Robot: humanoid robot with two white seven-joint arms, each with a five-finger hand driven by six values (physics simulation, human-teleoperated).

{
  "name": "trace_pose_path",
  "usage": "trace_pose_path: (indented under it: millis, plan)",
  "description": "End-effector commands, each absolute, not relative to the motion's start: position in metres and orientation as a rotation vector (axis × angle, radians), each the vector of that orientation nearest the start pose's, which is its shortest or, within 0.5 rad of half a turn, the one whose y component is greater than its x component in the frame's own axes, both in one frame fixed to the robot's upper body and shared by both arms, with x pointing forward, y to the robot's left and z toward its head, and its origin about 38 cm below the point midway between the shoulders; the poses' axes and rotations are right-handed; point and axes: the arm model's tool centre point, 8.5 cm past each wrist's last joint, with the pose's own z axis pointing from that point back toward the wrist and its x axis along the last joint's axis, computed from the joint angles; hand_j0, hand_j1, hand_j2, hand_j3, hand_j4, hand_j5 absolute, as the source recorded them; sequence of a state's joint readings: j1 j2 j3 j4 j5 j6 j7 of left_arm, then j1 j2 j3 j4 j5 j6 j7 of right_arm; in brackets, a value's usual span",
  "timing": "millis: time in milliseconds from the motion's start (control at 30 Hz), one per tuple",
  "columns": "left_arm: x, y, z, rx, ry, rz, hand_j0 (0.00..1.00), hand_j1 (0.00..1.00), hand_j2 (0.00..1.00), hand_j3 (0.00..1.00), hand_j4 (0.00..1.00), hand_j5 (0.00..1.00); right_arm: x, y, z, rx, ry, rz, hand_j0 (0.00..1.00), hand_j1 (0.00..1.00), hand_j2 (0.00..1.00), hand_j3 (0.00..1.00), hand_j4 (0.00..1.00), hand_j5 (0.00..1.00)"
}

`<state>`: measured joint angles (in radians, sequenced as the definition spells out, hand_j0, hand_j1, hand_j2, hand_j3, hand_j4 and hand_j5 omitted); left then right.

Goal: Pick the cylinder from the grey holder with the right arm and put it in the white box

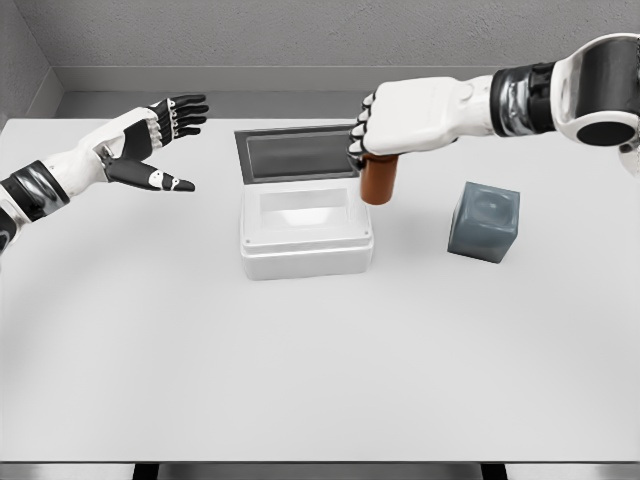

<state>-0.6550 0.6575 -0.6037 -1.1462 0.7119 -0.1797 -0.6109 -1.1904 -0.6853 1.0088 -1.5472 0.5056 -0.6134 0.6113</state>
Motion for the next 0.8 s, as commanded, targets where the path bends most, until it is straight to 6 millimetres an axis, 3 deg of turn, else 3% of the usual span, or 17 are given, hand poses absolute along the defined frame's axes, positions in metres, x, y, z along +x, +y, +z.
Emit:
trace_pose_path:
  millis: [0,567,767]
  plan:
    - [0.483,0.320,0.188,-0.434,-1.539,-0.806,1.00,1.00,1.00,1.00,1.00,1.00,0.453,-0.159,0.331,0.654,1.459,-2.758,0.56,0.56,0.56,0.56,0.56,0.56]
    - [0.483,0.318,0.189,-0.439,-1.543,-0.804,1.00,1.00,1.00,1.00,1.00,1.00,0.451,-0.135,0.341,0.634,1.475,-2.697,0.56,0.56,0.56,0.56,0.56,0.56]
    - [0.483,0.317,0.188,-0.441,-1.544,-0.804,1.00,1.00,1.00,1.00,1.00,1.00,0.462,-0.132,0.333,0.633,1.478,-2.732,0.56,0.56,0.56,0.56,0.56,0.56]
